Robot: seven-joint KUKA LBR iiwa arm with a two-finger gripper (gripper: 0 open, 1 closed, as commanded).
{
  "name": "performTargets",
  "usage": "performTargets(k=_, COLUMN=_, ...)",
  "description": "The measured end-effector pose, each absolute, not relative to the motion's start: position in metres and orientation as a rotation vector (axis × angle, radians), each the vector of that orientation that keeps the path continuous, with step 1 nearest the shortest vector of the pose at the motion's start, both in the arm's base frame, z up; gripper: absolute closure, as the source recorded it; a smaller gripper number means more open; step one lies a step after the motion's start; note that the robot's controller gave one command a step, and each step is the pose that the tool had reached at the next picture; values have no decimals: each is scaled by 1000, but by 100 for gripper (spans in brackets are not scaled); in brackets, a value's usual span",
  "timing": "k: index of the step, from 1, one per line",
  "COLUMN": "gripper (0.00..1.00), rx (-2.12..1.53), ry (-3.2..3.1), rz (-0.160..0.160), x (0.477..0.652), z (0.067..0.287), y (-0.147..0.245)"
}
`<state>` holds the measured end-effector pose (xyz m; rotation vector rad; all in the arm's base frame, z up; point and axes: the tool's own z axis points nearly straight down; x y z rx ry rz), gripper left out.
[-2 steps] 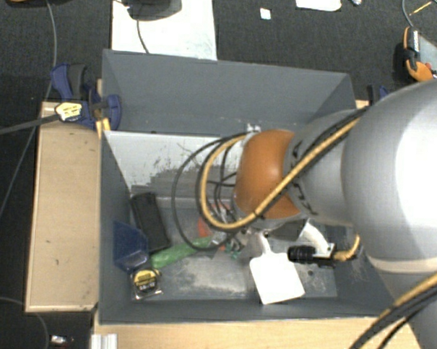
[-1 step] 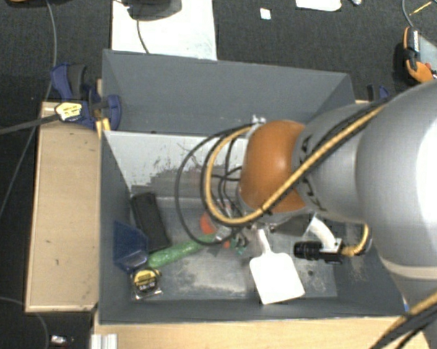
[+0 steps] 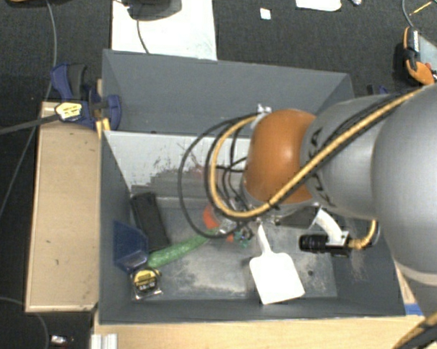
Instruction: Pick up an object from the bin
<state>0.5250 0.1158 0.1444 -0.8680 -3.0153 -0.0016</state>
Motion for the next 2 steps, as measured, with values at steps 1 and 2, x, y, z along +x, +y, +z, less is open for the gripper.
performTargets(k=1, gripper=100, rx=-864, ry=-3013, rz=1, x=524, z=165, y=115)
performTargets(k=2, gripper=100, rx=-861, ry=-3017, rz=-2, x=525, z=189, y=115)
